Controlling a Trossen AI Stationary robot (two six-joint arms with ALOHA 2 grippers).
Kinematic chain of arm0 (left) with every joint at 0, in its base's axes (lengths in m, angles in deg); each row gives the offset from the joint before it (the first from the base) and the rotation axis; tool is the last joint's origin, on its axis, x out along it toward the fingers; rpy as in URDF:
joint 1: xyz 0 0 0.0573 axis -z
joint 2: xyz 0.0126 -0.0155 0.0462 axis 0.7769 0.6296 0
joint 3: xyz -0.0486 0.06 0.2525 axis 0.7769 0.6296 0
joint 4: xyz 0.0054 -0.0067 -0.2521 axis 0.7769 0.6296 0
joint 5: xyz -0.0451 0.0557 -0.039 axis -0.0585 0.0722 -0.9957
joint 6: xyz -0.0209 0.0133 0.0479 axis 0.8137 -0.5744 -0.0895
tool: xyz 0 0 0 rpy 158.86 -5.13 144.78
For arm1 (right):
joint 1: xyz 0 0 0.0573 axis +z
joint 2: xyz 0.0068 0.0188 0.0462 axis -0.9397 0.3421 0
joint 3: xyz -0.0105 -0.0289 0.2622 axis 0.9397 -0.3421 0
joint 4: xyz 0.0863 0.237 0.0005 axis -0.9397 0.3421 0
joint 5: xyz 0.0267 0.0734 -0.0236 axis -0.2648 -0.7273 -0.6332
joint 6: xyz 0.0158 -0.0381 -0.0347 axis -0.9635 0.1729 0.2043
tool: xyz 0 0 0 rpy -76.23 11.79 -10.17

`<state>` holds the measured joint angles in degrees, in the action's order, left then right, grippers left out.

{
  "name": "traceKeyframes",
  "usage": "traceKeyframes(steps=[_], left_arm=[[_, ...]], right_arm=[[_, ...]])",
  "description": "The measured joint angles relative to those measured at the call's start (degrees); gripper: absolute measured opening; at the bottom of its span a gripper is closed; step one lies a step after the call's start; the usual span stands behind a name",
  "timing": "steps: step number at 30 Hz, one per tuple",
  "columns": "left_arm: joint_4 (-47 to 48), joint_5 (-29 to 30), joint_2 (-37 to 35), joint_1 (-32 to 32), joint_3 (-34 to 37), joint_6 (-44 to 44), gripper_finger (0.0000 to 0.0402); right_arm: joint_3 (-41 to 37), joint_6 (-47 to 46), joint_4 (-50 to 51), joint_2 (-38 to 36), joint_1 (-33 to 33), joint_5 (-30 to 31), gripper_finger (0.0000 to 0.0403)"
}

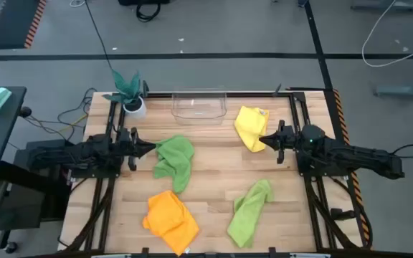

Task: Fold microfiber towels

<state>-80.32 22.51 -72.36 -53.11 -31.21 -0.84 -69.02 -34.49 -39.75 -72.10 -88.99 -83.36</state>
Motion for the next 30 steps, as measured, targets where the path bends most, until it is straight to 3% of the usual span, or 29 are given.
traceKeyframes(steps=[30], left_arm=[[0.00,-0.01,0.00,0.00,0.01,-0.02,0.0030]], right_arm=[[0.00,-0.01,0.01,0.00,-0.01,0.00,0.0016]])
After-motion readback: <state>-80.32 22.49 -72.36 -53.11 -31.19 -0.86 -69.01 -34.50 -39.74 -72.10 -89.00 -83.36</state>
